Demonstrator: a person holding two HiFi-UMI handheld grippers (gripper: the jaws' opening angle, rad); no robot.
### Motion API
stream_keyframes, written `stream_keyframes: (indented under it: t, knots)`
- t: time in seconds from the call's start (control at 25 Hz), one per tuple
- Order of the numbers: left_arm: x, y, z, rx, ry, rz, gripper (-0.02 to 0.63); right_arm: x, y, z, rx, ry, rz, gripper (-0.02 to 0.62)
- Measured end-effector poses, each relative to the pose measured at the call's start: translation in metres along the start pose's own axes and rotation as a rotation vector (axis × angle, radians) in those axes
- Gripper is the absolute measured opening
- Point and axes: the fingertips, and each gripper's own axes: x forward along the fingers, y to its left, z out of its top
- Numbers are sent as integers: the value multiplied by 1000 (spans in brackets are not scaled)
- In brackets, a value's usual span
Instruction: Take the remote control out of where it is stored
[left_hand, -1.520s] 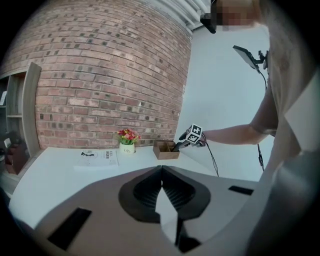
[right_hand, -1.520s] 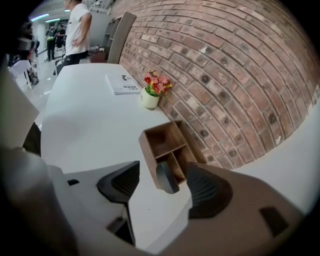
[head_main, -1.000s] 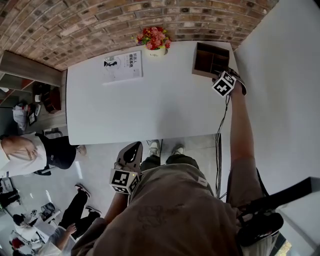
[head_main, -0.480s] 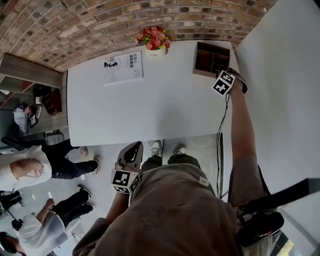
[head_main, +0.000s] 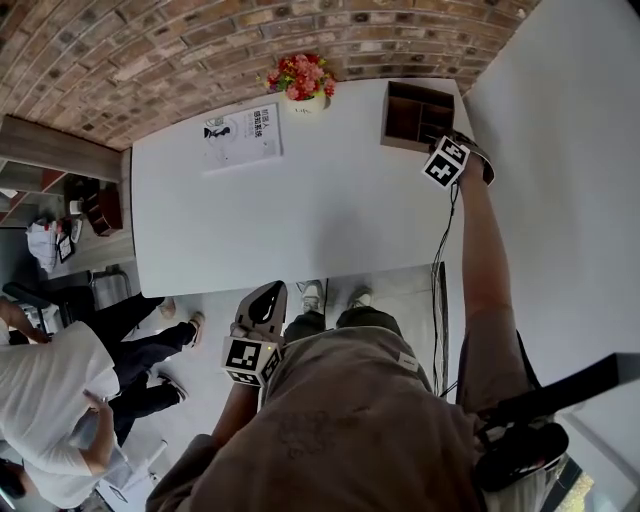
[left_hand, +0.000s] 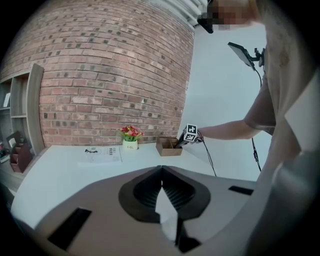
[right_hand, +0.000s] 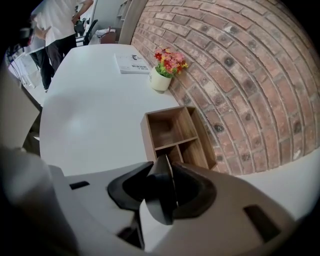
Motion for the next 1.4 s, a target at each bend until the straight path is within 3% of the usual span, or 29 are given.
stream_keyframes:
  t: [0.76, 1.2, 1.4]
  knots:
    - [8, -4, 22, 48, -51, -85, 12, -61, 4, 7, 49, -36, -105, 121]
    - [6, -5, 31, 87, -52, -150, 12, -136, 15, 15, 64, -93, -306, 121]
    - [8, -11, 48, 145, -114, -189, 12, -181, 20, 21, 85, -146, -426, 121]
